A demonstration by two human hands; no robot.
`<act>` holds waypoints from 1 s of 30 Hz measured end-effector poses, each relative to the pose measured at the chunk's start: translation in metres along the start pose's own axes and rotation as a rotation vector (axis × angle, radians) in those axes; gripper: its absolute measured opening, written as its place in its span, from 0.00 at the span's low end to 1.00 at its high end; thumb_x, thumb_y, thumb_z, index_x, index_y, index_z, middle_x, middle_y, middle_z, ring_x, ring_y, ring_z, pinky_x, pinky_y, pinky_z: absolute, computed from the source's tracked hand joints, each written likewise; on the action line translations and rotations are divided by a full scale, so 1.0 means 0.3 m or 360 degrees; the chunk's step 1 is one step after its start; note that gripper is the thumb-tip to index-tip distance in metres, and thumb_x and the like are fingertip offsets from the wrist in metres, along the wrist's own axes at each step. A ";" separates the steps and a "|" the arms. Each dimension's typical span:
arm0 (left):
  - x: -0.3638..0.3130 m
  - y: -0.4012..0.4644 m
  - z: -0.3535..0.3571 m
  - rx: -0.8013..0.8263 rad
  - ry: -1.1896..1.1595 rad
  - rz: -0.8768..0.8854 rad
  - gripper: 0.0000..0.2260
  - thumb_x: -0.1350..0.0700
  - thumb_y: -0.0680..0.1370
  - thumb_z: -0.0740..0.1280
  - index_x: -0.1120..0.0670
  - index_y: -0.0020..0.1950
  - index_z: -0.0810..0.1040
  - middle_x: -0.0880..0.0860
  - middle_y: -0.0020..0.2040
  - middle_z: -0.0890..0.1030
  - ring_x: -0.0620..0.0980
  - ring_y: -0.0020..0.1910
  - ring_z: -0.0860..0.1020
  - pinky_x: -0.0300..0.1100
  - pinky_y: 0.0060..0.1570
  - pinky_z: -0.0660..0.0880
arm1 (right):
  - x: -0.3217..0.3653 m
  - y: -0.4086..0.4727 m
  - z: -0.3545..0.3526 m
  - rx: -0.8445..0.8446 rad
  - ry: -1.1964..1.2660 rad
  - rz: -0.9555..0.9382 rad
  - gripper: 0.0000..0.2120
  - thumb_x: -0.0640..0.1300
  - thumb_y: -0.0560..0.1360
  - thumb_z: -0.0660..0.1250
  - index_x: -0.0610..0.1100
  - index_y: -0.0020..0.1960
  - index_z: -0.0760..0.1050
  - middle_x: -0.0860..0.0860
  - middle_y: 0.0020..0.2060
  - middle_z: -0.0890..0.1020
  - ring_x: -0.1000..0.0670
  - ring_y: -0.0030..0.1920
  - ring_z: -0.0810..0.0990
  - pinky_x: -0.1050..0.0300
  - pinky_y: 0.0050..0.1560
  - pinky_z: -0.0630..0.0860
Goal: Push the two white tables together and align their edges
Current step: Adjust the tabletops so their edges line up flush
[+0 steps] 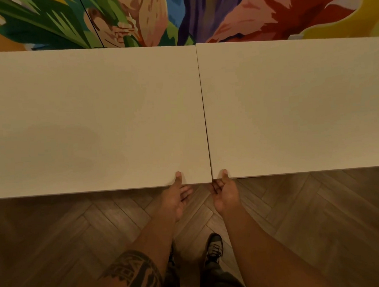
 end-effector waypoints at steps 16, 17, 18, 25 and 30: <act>0.159 -0.018 0.259 0.0074 -0.0029 -0.0046 0.19 0.49 0.76 0.76 0.60 0.60 0.79 0.58 0.56 0.84 0.52 0.54 0.84 0.47 0.61 0.79 | 0.161 0.011 -0.053 -0.0124 0.0080 -0.0065 0.19 0.45 0.82 0.68 0.36 0.69 0.75 0.39 0.63 0.82 0.46 0.50 0.84 0.57 0.38 0.82; 0.162 -0.012 0.269 0.0085 -0.0038 -0.0056 0.18 0.50 0.76 0.77 0.61 0.59 0.80 0.58 0.55 0.84 0.51 0.54 0.84 0.47 0.60 0.79 | 0.163 0.008 -0.052 -0.0132 0.0103 -0.0063 0.19 0.44 0.82 0.68 0.36 0.69 0.75 0.38 0.62 0.82 0.46 0.49 0.84 0.58 0.33 0.83; 0.163 -0.007 0.279 0.0089 -0.0056 -0.0059 0.18 0.52 0.76 0.77 0.62 0.59 0.81 0.59 0.55 0.85 0.52 0.54 0.84 0.47 0.60 0.80 | 0.167 0.006 -0.052 -0.0136 0.0108 -0.0067 0.19 0.43 0.82 0.68 0.35 0.69 0.75 0.38 0.61 0.82 0.45 0.49 0.84 0.59 0.30 0.82; 0.164 0.018 0.323 -0.0077 -0.0198 -0.0075 0.22 0.58 0.71 0.81 0.66 0.60 0.81 0.62 0.57 0.84 0.55 0.56 0.83 0.51 0.68 0.78 | 0.158 0.031 -0.062 -0.0062 0.0108 -0.0030 0.20 0.45 0.81 0.68 0.33 0.68 0.75 0.36 0.60 0.83 0.42 0.52 0.84 0.54 0.36 0.84; 0.173 0.033 0.342 -0.0187 -0.0287 -0.0033 0.19 0.60 0.69 0.82 0.65 0.56 0.83 0.61 0.56 0.86 0.54 0.53 0.85 0.47 0.57 0.82 | 0.161 0.058 -0.065 0.0031 0.0082 0.0051 0.19 0.46 0.81 0.69 0.33 0.65 0.77 0.37 0.57 0.84 0.43 0.53 0.84 0.51 0.50 0.81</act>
Point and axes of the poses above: each hand's wrist, its own y-axis towards the middle knuckle, its own z-axis out of the palm, x = y × z, the point moved 3 cm from there along y, towards the middle knuckle
